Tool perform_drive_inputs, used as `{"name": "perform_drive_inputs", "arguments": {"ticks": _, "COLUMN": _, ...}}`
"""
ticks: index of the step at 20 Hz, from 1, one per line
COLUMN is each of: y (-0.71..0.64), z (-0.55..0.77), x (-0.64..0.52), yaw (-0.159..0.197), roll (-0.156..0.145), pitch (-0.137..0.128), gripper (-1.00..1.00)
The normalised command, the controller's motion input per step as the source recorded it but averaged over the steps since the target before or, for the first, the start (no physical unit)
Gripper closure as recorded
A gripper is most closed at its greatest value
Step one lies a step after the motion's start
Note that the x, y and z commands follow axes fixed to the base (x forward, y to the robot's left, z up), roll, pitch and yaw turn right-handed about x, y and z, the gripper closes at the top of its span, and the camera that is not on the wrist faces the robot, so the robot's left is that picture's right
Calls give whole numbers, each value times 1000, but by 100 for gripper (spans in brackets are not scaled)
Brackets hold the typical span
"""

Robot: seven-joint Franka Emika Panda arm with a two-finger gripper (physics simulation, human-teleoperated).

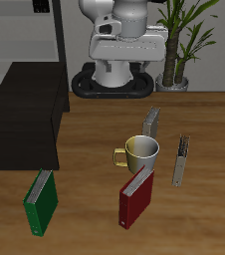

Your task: Place the left yellow book upright on top of the shelf and place the white-yellow mug on top of the shelf

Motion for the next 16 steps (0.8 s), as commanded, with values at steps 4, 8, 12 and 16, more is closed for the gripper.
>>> {"name": "perform_drive_inputs", "arguments": {"ticks": 4, "y": 354, "z": 83, "x": 47, "yaw": -8, "roll": -17, "pitch": -36, "gripper": -100}}
{"name": "perform_drive_inputs", "arguments": {"ticks": 8, "y": 338, "z": 53, "x": 88, "yaw": -9, "roll": -10, "pitch": -19, "gripper": -100}}
{"name": "perform_drive_inputs", "arguments": {"ticks": 12, "y": 559, "z": 65, "x": 115, "yaw": -21, "roll": 1, "pitch": -42, "gripper": -100}}
{"name": "perform_drive_inputs", "arguments": {"ticks": 16, "y": 508, "z": 18, "x": 190, "yaw": -2, "roll": 34, "pitch": -23, "gripper": -100}}
